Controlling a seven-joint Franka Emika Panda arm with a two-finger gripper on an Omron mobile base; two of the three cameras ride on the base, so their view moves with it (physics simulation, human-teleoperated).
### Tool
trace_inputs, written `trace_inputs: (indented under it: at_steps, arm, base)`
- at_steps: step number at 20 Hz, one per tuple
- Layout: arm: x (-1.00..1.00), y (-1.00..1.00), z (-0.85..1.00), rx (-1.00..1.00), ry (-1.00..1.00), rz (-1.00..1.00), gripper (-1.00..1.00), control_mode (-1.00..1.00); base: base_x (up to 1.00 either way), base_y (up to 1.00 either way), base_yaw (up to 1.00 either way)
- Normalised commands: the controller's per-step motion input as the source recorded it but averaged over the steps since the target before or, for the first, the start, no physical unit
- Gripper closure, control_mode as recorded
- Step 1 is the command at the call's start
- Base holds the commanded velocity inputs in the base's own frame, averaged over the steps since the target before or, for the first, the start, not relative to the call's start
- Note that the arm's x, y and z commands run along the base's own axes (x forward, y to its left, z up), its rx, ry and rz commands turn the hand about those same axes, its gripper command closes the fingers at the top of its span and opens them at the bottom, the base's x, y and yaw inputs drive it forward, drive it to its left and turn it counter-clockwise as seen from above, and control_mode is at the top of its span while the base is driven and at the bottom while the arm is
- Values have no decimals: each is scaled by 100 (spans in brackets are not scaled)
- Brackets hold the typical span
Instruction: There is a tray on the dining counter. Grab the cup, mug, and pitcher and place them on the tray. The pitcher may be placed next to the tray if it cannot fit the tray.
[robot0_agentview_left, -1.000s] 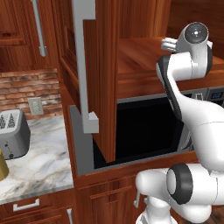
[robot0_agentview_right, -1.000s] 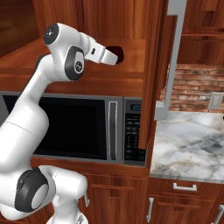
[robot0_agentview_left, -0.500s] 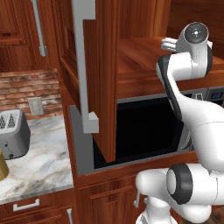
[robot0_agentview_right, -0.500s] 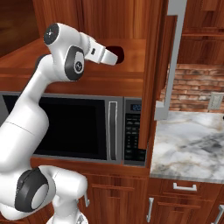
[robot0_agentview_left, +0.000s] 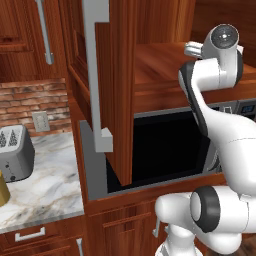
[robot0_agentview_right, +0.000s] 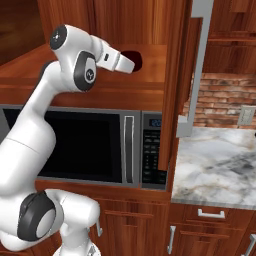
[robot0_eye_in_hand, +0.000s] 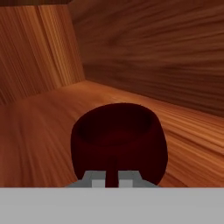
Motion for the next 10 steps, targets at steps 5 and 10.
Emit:
trace_inputs:
  at_steps: [5,10]
  arm:
    - [0,0,24,0,0,0,100,-100]
    - [-4,0,3,0,0,0,100,-100]
  base:
    - [0,0,0]
    - [0,0,0]
